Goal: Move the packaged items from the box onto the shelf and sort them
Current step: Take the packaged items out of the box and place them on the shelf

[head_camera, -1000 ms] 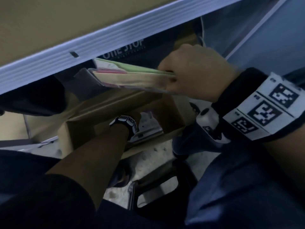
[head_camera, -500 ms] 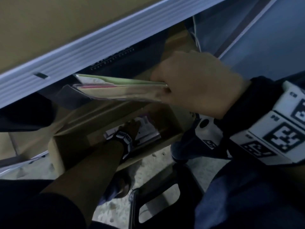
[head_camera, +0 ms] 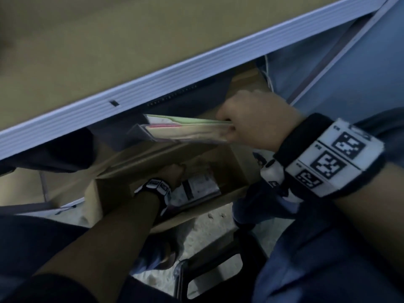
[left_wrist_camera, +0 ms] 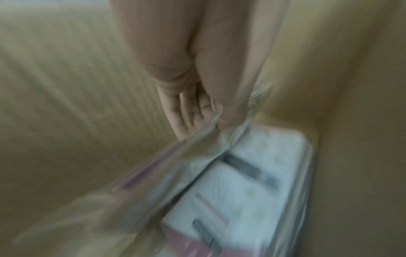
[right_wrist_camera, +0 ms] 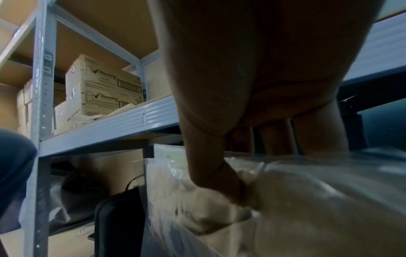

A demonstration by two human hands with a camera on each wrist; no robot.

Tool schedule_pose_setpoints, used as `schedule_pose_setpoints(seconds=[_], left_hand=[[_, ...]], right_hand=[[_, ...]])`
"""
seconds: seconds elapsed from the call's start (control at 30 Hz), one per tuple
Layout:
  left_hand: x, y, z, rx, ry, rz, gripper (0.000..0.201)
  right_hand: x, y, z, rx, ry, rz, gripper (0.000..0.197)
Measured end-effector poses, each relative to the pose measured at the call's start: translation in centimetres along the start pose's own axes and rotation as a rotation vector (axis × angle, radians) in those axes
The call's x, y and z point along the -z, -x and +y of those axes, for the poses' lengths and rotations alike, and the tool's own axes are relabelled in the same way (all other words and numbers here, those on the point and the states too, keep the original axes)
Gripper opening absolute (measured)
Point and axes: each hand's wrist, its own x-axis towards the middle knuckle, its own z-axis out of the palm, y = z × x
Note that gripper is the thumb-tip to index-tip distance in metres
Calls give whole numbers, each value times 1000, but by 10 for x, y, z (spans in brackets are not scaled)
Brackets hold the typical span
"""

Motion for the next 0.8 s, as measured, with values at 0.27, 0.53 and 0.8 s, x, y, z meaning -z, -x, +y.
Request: schedule_pose_setpoints(seconds=[0.27, 0.53, 0.8], left_hand=[[38, 62, 9, 30, 280, 273, 29], [84, 141, 14, -153, 394, 465, 11], [137, 249, -22, -210, 650, 897, 9]], right_hand=[[-2, 17, 0, -83, 20, -89, 16], [28, 49, -7, -73, -9, 22, 9], [94, 67, -23, 41, -162, 253, 18]])
